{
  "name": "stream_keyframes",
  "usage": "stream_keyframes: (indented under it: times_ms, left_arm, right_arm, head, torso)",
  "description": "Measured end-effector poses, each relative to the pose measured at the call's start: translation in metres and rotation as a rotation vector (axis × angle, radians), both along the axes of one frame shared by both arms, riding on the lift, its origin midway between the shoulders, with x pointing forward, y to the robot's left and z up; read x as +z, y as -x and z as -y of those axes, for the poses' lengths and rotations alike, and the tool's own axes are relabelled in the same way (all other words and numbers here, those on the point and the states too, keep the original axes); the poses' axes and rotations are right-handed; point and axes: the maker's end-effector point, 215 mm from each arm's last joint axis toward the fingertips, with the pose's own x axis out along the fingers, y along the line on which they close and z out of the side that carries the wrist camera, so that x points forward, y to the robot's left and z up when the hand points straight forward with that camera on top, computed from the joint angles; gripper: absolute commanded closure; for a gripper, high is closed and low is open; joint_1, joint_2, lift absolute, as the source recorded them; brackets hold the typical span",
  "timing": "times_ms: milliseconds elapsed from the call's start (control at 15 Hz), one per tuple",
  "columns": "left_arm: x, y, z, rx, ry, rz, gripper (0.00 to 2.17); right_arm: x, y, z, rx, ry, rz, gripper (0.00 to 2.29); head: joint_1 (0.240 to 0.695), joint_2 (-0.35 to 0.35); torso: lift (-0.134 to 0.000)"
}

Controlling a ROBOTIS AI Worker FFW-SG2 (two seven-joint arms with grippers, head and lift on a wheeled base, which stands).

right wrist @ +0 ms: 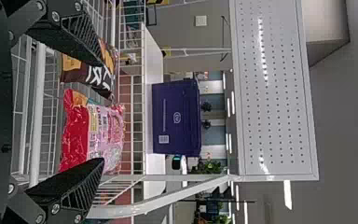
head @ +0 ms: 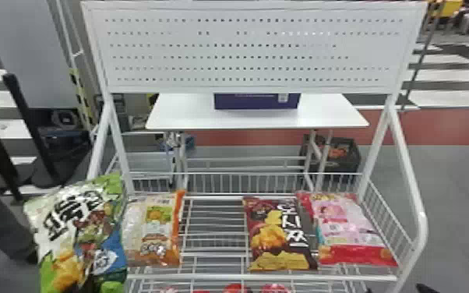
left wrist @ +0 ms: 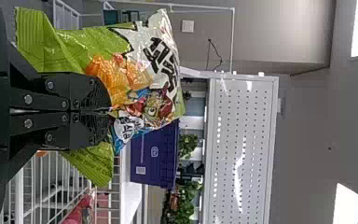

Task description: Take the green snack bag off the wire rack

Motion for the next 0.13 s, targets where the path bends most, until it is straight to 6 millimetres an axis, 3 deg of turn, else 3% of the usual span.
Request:
stream_keyframes:
  times_ms: [133]
  left_arm:
    - [0.0009,0.0,-0.0003,0.0,0.0,0.003,1.66]
  right_arm:
    - [-0.0008,-0.0002,0.0003,-0.001,0.0,0.0,0.17]
  head:
    - [0.499,0.0]
  torso:
    - [0.0]
